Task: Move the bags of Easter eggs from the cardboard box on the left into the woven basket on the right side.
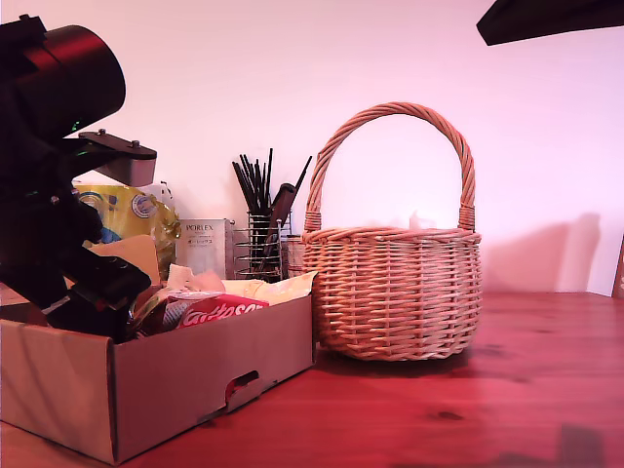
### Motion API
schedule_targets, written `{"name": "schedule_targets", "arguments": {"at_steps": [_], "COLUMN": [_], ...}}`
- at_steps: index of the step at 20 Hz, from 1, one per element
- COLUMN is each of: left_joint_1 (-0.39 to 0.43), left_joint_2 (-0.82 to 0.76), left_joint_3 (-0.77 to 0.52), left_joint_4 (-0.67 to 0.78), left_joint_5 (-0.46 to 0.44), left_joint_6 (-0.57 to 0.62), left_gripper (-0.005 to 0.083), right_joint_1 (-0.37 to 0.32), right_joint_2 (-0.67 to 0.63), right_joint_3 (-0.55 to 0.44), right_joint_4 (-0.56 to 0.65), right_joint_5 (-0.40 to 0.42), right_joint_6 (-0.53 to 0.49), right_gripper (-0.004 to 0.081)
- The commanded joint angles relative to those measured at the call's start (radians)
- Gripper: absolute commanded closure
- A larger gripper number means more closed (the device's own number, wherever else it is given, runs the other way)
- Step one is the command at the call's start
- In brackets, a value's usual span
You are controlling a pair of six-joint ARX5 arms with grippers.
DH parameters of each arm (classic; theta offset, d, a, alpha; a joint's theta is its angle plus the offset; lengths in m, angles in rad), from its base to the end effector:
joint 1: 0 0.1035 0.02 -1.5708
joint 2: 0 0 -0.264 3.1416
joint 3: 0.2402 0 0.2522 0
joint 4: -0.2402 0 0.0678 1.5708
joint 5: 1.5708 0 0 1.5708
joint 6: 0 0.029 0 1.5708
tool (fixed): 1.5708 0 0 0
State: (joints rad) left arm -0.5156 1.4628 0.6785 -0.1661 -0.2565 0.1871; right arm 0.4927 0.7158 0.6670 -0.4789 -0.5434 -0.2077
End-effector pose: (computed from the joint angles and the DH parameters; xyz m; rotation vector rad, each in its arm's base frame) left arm 0.2325 -0.1233 0.1574 0.5325 0.8626 -0.3230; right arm 0.1237 0.0834 0.2781 -0.1702 0.4442 1.0642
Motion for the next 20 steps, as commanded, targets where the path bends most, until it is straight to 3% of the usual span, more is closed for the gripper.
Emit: {"name": "schedule_targets", "arguments": {"at_steps": [1, 3, 9, 15, 18, 20], "left_joint_1": [0.001, 0.001, -0.002, -0.002, -0.002, -0.002], "left_joint_2": [0.010, 0.008, -0.037, -0.225, -0.331, -0.372], "left_joint_3": [-0.012, -0.011, 0.047, 0.083, 0.083, 0.083], "left_joint_4": [-0.003, -0.001, -0.091, -0.180, -0.171, -0.132], "left_joint_5": [-0.003, -0.003, -0.002, 0.029, 0.121, 0.260], "left_joint_6": [0.003, 0.003, 0.004, 0.000, -0.031, -0.079], "left_gripper": [0.0477, 0.0608, 0.0618, 0.0618, 0.0618, 0.0618], "right_joint_1": [0.005, 0.005, 0.005, 0.005, 0.004, 0.004], "right_joint_2": [-0.005, -0.005, -0.005, -0.005, -0.005, -0.005], "right_joint_3": [-0.014, -0.014, -0.014, -0.014, -0.014, -0.014], "right_joint_4": [0.009, 0.009, 0.009, 0.010, 0.010, 0.010], "right_joint_5": [-0.005, -0.005, -0.005, -0.004, -0.004, -0.004], "right_joint_6": [-0.002, -0.002, -0.002, -0.002, -0.002, -0.002], "right_gripper": [0.0783, 0.0783, 0.0783, 0.0783, 0.0783, 0.0783]}}
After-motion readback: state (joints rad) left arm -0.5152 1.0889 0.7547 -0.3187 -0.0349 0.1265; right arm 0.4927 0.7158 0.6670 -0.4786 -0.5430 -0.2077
